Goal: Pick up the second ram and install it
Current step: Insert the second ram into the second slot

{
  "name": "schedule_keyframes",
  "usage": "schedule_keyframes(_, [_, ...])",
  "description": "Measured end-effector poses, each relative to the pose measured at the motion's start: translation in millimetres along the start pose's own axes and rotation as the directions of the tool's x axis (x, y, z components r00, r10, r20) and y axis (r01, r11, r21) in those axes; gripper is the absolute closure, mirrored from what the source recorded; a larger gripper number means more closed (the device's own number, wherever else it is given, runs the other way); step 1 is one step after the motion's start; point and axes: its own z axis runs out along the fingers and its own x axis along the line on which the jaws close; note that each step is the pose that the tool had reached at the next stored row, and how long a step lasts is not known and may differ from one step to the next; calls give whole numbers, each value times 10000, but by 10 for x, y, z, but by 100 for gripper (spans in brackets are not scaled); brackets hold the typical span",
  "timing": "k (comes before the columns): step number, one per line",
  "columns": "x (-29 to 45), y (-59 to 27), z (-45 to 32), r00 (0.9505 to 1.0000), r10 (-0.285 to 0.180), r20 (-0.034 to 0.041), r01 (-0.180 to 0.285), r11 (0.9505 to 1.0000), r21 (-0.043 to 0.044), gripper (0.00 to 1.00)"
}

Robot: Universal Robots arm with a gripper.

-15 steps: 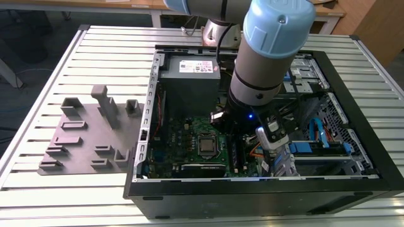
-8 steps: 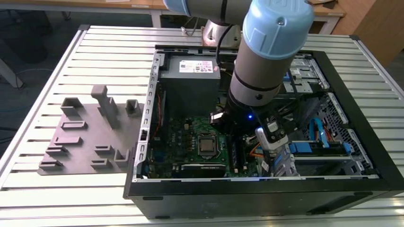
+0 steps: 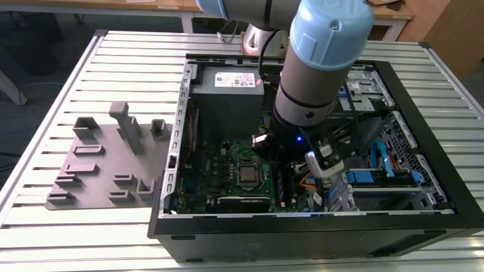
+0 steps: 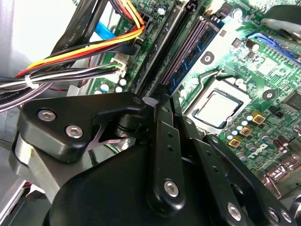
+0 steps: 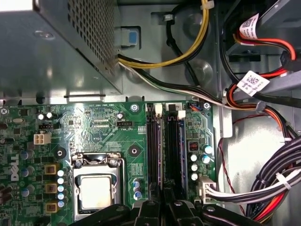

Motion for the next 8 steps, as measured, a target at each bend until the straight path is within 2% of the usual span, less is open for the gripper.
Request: schedule_keyframes(8, [2, 35, 3, 10000, -6, -1, 6, 10000, 0, 89])
